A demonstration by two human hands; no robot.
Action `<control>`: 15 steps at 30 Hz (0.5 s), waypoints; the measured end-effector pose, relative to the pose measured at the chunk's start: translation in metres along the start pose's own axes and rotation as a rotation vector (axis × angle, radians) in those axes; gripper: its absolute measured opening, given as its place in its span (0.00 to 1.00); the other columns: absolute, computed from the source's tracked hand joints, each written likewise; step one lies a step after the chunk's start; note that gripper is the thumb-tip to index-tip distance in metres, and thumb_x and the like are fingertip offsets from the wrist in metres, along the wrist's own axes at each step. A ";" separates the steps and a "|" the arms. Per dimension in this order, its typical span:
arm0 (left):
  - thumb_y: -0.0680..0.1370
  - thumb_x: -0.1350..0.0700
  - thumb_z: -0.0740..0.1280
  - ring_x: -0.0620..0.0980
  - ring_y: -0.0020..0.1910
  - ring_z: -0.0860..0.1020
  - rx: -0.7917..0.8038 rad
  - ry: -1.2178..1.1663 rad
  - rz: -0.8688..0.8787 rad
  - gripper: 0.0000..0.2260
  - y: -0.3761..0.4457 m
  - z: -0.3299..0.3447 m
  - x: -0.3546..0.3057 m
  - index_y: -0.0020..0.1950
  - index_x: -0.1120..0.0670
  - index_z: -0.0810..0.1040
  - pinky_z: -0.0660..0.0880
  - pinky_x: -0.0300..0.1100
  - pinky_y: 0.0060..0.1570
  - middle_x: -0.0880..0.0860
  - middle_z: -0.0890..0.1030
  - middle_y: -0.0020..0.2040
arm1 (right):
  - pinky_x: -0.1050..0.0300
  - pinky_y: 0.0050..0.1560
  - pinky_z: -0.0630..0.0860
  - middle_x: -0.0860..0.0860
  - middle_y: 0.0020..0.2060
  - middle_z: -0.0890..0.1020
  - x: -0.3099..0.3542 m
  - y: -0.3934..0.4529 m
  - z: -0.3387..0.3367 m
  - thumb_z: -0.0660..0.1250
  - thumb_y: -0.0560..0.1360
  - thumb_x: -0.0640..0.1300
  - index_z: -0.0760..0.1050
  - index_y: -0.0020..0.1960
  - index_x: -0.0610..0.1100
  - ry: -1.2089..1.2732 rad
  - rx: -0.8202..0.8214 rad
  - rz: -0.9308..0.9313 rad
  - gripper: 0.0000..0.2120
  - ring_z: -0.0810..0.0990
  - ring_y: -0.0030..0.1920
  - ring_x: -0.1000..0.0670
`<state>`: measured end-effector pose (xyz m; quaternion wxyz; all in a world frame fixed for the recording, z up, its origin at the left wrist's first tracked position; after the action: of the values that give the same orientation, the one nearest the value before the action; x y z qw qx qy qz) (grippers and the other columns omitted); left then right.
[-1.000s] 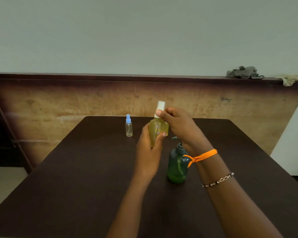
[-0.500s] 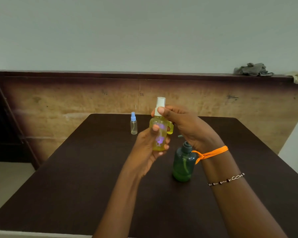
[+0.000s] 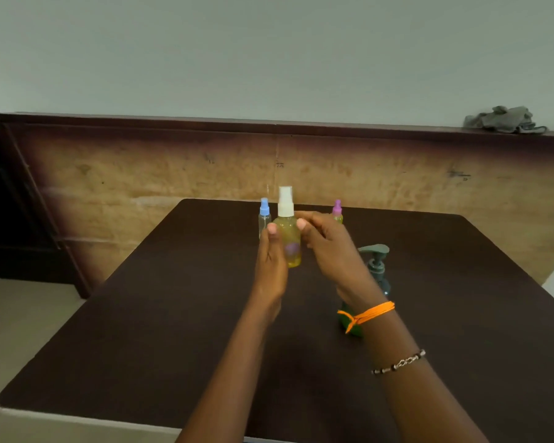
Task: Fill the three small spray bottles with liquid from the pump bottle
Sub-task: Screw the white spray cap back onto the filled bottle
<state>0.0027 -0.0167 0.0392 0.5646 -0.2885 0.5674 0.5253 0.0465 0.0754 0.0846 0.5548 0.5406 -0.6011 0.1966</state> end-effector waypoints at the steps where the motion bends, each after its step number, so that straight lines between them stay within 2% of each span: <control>1: 0.72 0.28 0.48 0.45 0.55 0.79 0.019 -0.002 -0.030 0.37 0.005 -0.002 0.006 0.69 0.53 0.69 0.74 0.41 0.54 0.52 0.79 0.58 | 0.56 0.50 0.75 0.44 0.50 0.75 -0.004 -0.003 0.010 0.64 0.77 0.39 0.74 0.63 0.46 -0.012 0.029 -0.004 0.15 0.76 0.48 0.49; 3: 0.71 0.27 0.45 0.46 0.52 0.81 0.085 -0.027 -0.070 0.41 0.012 -0.001 0.013 0.70 0.56 0.67 0.77 0.40 0.51 0.54 0.81 0.54 | 0.59 0.56 0.74 0.49 0.55 0.74 -0.009 -0.007 0.021 0.68 0.72 0.34 0.68 0.67 0.49 -0.052 0.037 -0.054 0.26 0.75 0.54 0.52; 5: 0.70 0.32 0.44 0.45 0.43 0.83 0.136 -0.076 -0.100 0.40 0.018 0.003 0.018 0.64 0.61 0.70 0.78 0.36 0.42 0.54 0.82 0.46 | 0.61 0.56 0.75 0.53 0.56 0.77 -0.019 -0.005 0.024 0.70 0.68 0.31 0.68 0.66 0.48 -0.046 -0.009 -0.064 0.30 0.76 0.57 0.54; 6: 0.69 0.33 0.44 0.46 0.42 0.82 0.151 -0.092 -0.124 0.38 0.022 0.005 0.022 0.60 0.61 0.71 0.78 0.37 0.42 0.54 0.82 0.45 | 0.61 0.55 0.76 0.53 0.55 0.78 -0.030 -0.001 0.024 0.71 0.67 0.30 0.68 0.65 0.47 -0.022 -0.042 -0.028 0.30 0.77 0.55 0.54; 8: 0.69 0.31 0.44 0.51 0.49 0.80 0.160 -0.106 -0.195 0.39 0.031 0.004 0.034 0.60 0.60 0.71 0.77 0.44 0.52 0.57 0.81 0.49 | 0.60 0.53 0.77 0.52 0.52 0.78 -0.051 0.010 0.022 0.72 0.67 0.30 0.69 0.63 0.43 0.004 -0.122 0.063 0.27 0.78 0.51 0.54; 10: 0.73 0.30 0.43 0.52 0.60 0.75 0.159 -0.060 -0.270 0.39 0.043 -0.001 0.047 0.67 0.60 0.68 0.70 0.48 0.63 0.56 0.76 0.60 | 0.61 0.51 0.74 0.50 0.50 0.78 -0.075 0.025 0.018 0.72 0.68 0.31 0.70 0.61 0.41 -0.006 -0.220 0.134 0.24 0.77 0.49 0.53; 12: 0.79 0.37 0.46 0.48 0.63 0.71 0.116 0.015 -0.306 0.30 0.056 -0.011 0.060 0.70 0.56 0.65 0.67 0.46 0.64 0.51 0.72 0.63 | 0.59 0.51 0.73 0.48 0.51 0.78 -0.098 0.044 0.013 0.72 0.68 0.32 0.70 0.61 0.40 -0.028 -0.308 0.186 0.23 0.77 0.50 0.52; 15: 0.81 0.47 0.57 0.45 0.53 0.74 0.018 0.152 -0.320 0.13 0.076 -0.030 0.080 0.59 0.52 0.73 0.70 0.41 0.53 0.50 0.76 0.55 | 0.53 0.56 0.74 0.45 0.54 0.79 -0.131 0.072 0.015 0.71 0.68 0.31 0.70 0.62 0.40 -0.074 -0.389 0.240 0.24 0.78 0.54 0.47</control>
<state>-0.0933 -0.0013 -0.0210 0.5991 -0.4089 0.5602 0.4002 -0.0495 0.1437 -0.0092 0.5988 0.3550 -0.7075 0.1217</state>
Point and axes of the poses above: each hand's wrist, its own y-axis towards the middle knuckle, its own z-axis out of the palm, x = y × z, the point moved 10 cm from there along y, towards the middle knuckle
